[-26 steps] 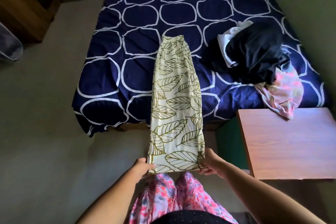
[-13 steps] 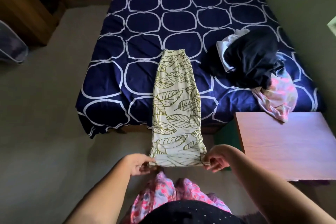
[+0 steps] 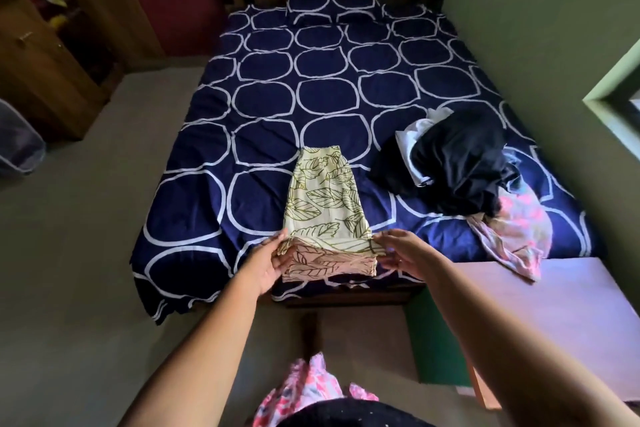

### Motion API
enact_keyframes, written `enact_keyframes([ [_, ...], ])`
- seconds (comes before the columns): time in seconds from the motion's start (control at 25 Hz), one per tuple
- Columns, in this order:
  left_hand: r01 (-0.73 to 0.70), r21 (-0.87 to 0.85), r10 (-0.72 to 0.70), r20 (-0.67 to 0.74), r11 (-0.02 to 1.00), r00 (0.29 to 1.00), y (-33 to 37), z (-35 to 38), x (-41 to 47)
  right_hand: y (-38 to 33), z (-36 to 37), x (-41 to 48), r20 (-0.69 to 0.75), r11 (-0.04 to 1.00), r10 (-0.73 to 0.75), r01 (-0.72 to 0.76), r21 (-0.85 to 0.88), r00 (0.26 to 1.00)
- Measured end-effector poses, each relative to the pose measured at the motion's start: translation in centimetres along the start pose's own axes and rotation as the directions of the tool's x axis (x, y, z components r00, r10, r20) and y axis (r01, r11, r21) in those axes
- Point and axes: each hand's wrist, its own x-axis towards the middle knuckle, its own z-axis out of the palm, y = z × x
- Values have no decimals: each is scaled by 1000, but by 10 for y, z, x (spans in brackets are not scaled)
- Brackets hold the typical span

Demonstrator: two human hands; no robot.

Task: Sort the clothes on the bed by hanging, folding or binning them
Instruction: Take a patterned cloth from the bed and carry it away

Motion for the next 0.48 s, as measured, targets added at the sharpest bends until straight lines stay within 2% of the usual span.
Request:
enact_keyframes([
  [0.16,-23,-100,22,-11,995,1000,35,24,46,-34,-4,45,-62,976,-44,56,209,997],
  [0.24,-26,-163,26,-3,986,1000,53,34,70,-53,-6,67,-75,966,-39,57,252,996],
  [0.36,-9,-198,13,19,980,1000,85,49,117,-82,-7,109,-126,989,-53,69,130,991],
  [0.48,37,-152,-30,50,988,998,114,59,161,-104,-8,150,-194,998,-58,58,-6,979],
])
